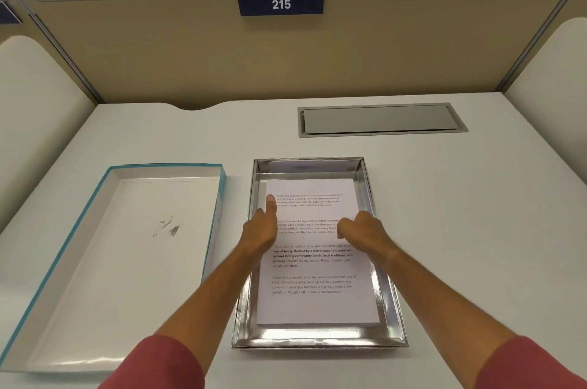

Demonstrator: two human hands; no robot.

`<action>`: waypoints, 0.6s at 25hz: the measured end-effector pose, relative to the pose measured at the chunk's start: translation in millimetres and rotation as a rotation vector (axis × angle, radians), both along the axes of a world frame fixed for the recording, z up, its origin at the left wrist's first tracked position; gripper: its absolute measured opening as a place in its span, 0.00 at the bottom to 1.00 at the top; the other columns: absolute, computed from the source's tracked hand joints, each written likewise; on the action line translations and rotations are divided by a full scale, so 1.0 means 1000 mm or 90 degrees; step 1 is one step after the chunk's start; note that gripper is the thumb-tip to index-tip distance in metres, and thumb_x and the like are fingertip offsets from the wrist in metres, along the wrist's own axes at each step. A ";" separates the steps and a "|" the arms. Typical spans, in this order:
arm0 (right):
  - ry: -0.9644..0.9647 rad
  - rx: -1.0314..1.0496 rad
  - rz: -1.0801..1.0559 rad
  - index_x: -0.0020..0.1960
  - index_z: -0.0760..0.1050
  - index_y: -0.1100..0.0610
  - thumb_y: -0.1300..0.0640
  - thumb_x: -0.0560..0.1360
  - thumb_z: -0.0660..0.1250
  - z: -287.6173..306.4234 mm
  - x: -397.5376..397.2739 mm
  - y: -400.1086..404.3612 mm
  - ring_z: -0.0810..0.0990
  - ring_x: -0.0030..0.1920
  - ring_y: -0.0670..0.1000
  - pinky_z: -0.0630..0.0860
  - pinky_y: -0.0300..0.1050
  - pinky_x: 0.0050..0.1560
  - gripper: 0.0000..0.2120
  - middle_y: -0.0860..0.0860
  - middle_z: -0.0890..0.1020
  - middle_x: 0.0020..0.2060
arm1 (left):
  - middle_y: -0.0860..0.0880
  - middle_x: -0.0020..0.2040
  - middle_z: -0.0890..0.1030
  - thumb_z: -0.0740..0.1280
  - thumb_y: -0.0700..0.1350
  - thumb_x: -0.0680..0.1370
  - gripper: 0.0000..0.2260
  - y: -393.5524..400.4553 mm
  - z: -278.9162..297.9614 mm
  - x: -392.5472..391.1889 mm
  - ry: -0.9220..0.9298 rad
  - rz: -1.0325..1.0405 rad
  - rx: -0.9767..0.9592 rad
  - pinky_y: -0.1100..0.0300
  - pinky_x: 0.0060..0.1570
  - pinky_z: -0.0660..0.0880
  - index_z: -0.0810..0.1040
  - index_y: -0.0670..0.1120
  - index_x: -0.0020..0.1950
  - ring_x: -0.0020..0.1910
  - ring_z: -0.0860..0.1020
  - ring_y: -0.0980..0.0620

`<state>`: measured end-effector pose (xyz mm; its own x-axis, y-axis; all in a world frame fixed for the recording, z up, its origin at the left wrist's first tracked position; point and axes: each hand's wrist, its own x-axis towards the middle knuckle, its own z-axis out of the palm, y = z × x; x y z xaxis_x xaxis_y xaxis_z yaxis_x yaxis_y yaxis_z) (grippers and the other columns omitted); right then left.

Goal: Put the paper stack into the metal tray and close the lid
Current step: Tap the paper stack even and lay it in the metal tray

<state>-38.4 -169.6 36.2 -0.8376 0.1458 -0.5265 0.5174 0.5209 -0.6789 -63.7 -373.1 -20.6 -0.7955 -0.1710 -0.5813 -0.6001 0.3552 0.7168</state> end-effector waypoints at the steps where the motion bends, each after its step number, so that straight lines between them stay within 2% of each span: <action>1: -0.001 -0.001 -0.004 0.35 0.71 0.55 0.60 0.72 0.63 0.001 0.000 0.000 0.76 0.36 0.49 0.74 0.43 0.38 0.06 0.50 0.78 0.37 | 0.43 0.71 0.73 0.40 0.86 0.44 0.67 -0.002 -0.007 -0.002 -0.008 -0.006 -0.002 0.37 0.65 0.71 0.63 0.52 0.75 0.67 0.74 0.37; 5: -0.001 -0.021 -0.017 0.35 0.70 0.56 0.61 0.70 0.63 0.002 -0.001 0.002 0.76 0.36 0.50 0.74 0.44 0.39 0.06 0.50 0.77 0.36 | 0.44 0.62 0.80 0.43 0.84 0.49 0.58 0.000 0.014 0.007 -0.003 -0.015 0.034 0.39 0.59 0.76 0.71 0.53 0.69 0.56 0.81 0.39; 7: -0.004 -0.022 -0.024 0.36 0.71 0.56 0.61 0.70 0.63 0.002 -0.001 0.002 0.76 0.38 0.52 0.75 0.46 0.41 0.04 0.50 0.77 0.37 | 0.45 0.58 0.82 0.44 0.84 0.48 0.57 -0.004 0.020 0.008 -0.012 0.018 0.093 0.41 0.58 0.77 0.73 0.55 0.67 0.54 0.82 0.41; 9: -0.010 -0.024 -0.022 0.36 0.71 0.56 0.60 0.70 0.63 0.002 -0.001 0.002 0.76 0.39 0.52 0.75 0.46 0.41 0.04 0.50 0.77 0.38 | 0.44 0.60 0.82 0.44 0.84 0.50 0.57 -0.005 0.028 0.009 -0.001 0.042 0.153 0.41 0.59 0.76 0.71 0.55 0.69 0.56 0.81 0.42; 10: -0.013 -0.026 -0.020 0.36 0.71 0.56 0.61 0.70 0.63 0.002 -0.001 0.003 0.76 0.38 0.51 0.75 0.46 0.41 0.04 0.50 0.77 0.38 | 0.44 0.63 0.80 0.44 0.83 0.54 0.55 -0.002 0.045 0.013 -0.008 0.044 0.164 0.40 0.62 0.73 0.70 0.54 0.71 0.58 0.79 0.42; 13: -0.009 -0.033 -0.008 0.37 0.70 0.55 0.61 0.72 0.62 0.000 -0.001 0.004 0.76 0.37 0.50 0.74 0.44 0.38 0.06 0.49 0.77 0.37 | 0.41 0.71 0.71 0.39 0.70 0.75 0.40 0.010 0.074 0.020 -0.019 0.061 0.172 0.42 0.69 0.64 0.61 0.46 0.77 0.67 0.71 0.37; 15: -0.003 -0.040 -0.006 0.37 0.70 0.55 0.62 0.73 0.61 0.000 -0.001 0.005 0.76 0.37 0.49 0.73 0.41 0.36 0.07 0.48 0.77 0.37 | 0.37 0.74 0.67 0.38 0.62 0.80 0.34 0.014 0.080 0.023 -0.003 0.061 0.188 0.44 0.70 0.61 0.58 0.42 0.77 0.72 0.66 0.36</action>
<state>-39.1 -164.6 36.3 -0.8342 0.1202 -0.5382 0.5249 0.4725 -0.7080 -40.7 -359.5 59.2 -0.7811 -0.0681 -0.6207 -0.6243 0.0732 0.7777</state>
